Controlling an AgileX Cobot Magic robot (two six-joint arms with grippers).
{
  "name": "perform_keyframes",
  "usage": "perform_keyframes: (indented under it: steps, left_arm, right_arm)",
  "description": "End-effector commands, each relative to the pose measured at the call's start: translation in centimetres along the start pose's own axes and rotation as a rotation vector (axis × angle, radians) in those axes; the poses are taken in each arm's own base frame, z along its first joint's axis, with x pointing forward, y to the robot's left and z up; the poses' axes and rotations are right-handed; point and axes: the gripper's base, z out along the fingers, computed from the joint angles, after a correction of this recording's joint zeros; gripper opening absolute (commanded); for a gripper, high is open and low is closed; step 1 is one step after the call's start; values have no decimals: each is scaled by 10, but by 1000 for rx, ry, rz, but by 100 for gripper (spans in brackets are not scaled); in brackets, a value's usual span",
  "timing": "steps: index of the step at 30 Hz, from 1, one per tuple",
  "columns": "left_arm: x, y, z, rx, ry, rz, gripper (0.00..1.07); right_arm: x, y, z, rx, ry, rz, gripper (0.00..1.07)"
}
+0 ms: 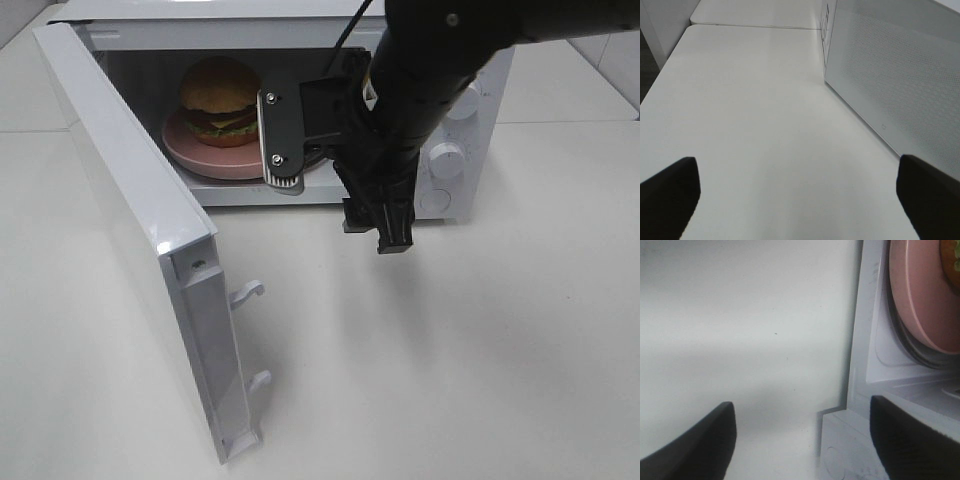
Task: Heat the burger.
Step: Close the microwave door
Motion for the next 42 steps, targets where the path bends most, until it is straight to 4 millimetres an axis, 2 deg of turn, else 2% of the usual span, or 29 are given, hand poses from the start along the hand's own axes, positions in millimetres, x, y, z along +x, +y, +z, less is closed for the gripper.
perform_keyframes:
  steps: [1,3,4,6,8,9,12,14,15,17,20,22,26,28,29,30,31,33,37,38,39,40,41,42]
  left_arm:
    - [1,-1,-1,3,-13,-7,100]
    - [1,-1,-1,3,-13,-7,100]
    - [1,-1,-1,3,-13,-7,100]
    - [1,-1,-1,3,-13,-7,100]
    - [1,-1,-1,3,-13,-7,100]
    - [1,-1,-1,3,-13,-7,100]
    - [1,-1,-1,3,-13,-7,100]
    - [1,-1,-1,3,-13,-7,100]
    - [1,-1,-1,3,-13,-7,100]
    - [1,-1,-1,3,-13,-7,100]
    - [1,-1,-1,3,-13,-7,100]
    - [1,-1,-1,3,-13,-7,100]
    - [1,-1,-1,3,-13,-7,100]
    - [1,-1,-1,3,-13,-7,100]
    - [1,-1,-1,3,-13,-7,100]
    - [1,-1,-1,3,-13,-7,100]
    - [1,-1,-1,3,-13,-7,100]
    - [1,-1,-1,3,-13,-7,100]
    - [1,-1,-1,3,-13,-7,100]
    - [1,-1,-1,3,-13,-7,100]
    - [1,-1,-1,3,-13,-7,100]
    - [1,-1,-1,3,-13,-7,100]
    - [1,-1,-1,3,-13,-7,100]
    - [1,-1,-1,3,-13,-7,100]
  right_arm:
    - [1,4,-11,18,-24,34,78]
    - [8,18,-25,10,-21,38,80]
    - [8,18,-25,10,-21,38,80]
    - [22,35,-42,3,-11,43,79]
    - [26,39,-46,3,-12,50,79]
    - [33,49,-52,1,-10,62,78]
    - [36,52,-56,6,-13,72,78]
    - [48,69,-65,4,-13,207,77]
    - [48,69,-65,4,-13,207,77]
    - [58,81,-68,-4,-2,329,76]
    - [60,85,-69,-6,3,361,76]
    - [73,101,-73,-19,46,436,76]
    - [80,109,-75,-30,71,498,76]
    - [92,109,-78,4,61,688,77]
    - [92,109,-78,4,61,688,77]
    - [101,107,-79,27,68,822,77]
    - [101,107,-79,27,68,822,77]
    - [116,105,-82,60,92,973,78]
    - [131,100,-84,102,100,1100,77]
    - [137,98,-85,121,102,1169,77]
    - [148,96,-86,151,110,1313,77]
    - [148,96,-86,151,110,1313,77]
    - [161,95,-87,181,143,1487,76]
    - [167,96,-87,192,160,1551,76]
